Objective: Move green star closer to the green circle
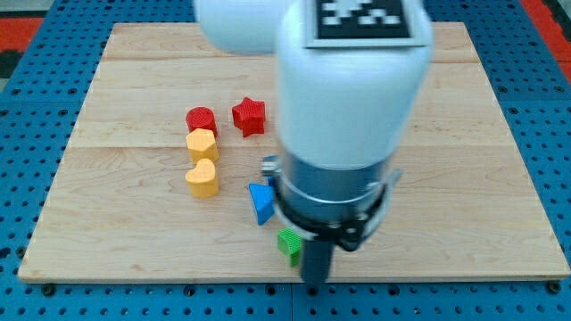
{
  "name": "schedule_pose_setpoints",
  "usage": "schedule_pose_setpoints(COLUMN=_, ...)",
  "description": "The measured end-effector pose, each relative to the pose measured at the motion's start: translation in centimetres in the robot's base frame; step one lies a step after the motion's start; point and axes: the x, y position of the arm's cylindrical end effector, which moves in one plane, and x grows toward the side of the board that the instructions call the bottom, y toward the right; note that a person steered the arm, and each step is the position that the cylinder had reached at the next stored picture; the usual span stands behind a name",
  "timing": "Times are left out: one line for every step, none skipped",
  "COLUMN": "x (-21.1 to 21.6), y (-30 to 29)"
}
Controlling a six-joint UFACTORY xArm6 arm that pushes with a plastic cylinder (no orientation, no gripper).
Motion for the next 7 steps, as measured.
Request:
schedule_pose_setpoints(x=-0.2, y=-3.9)
schedule_pose_setpoints(x=-1.1, y=-7.0)
schedule_pose_setpoints(x=-1.3, y=-6.4)
schedule_pose_setpoints(x=-2.4, y=-0.4)
schedule_pose_setpoints(x=-5.6, y=3.5)
schedule_pose_setpoints(x=-7.6, y=6.2)
schedule_pose_setpoints(x=-6.6, y=7.8)
